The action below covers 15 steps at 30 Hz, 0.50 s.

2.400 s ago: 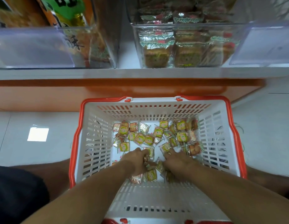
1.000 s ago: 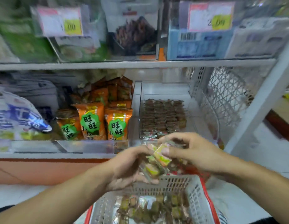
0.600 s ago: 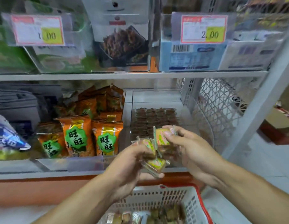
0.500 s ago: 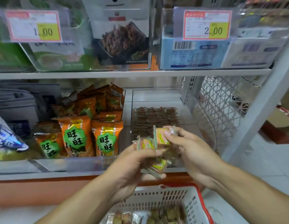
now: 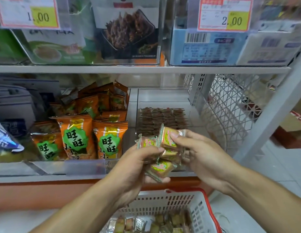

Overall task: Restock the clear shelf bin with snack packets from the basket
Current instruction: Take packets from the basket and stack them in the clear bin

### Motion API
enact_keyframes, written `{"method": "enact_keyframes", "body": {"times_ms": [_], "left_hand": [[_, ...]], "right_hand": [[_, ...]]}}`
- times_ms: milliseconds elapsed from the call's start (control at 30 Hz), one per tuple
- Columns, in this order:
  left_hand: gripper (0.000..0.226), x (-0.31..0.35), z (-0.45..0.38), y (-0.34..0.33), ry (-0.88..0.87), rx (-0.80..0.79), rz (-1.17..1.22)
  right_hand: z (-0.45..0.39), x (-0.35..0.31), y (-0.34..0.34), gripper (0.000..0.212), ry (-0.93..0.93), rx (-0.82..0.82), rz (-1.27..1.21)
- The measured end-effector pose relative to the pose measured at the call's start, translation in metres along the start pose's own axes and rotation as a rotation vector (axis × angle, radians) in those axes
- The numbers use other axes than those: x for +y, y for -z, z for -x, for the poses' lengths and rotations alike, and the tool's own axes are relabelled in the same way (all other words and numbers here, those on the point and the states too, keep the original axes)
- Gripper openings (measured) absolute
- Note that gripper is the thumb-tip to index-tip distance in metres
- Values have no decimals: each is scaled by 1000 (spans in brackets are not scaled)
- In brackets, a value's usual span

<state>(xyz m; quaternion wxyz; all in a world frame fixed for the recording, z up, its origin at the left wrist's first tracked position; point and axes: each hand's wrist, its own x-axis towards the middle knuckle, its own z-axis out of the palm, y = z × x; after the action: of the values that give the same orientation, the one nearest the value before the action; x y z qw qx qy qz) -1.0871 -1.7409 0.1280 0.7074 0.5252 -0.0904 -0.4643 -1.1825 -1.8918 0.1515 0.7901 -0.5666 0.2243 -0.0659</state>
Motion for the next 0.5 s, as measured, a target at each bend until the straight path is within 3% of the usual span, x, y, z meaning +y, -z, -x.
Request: {"method": "enact_keyframes", "body": {"times_ms": [100, 300, 500], "left_hand": [[40, 0, -1, 2, 1, 9, -10], [51, 4, 1, 3, -21, -8, -6], [43, 4, 2, 6, -65, 44, 49]], "right_hand": [[-1, -7, 7, 16, 10, -23, 91], [-3, -12, 15, 33, 12, -90, 145], [-3, -4, 11, 21, -8, -39, 137]]}}
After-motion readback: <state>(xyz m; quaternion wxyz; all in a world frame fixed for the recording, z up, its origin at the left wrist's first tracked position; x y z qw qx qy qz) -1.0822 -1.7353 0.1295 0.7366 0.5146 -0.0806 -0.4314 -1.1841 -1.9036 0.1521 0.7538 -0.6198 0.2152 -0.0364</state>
